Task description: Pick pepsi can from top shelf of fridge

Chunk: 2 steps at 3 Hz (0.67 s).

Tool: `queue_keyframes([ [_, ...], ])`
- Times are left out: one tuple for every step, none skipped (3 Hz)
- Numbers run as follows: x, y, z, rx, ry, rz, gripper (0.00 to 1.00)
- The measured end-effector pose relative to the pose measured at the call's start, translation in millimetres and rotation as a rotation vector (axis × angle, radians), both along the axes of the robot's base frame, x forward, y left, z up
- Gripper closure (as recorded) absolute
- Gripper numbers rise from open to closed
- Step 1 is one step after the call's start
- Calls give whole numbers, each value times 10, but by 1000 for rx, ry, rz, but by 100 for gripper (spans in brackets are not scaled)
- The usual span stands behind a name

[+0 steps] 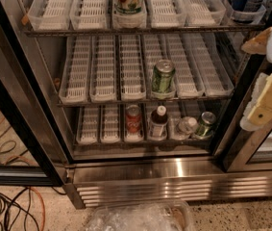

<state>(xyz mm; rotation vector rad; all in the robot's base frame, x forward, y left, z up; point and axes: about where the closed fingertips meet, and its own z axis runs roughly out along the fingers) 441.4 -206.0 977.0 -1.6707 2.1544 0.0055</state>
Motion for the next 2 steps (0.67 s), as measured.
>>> queue_keyframes([
  [41,134,-5,174,-33,-4,0],
  [67,277,29,369,-79,-30,0],
])
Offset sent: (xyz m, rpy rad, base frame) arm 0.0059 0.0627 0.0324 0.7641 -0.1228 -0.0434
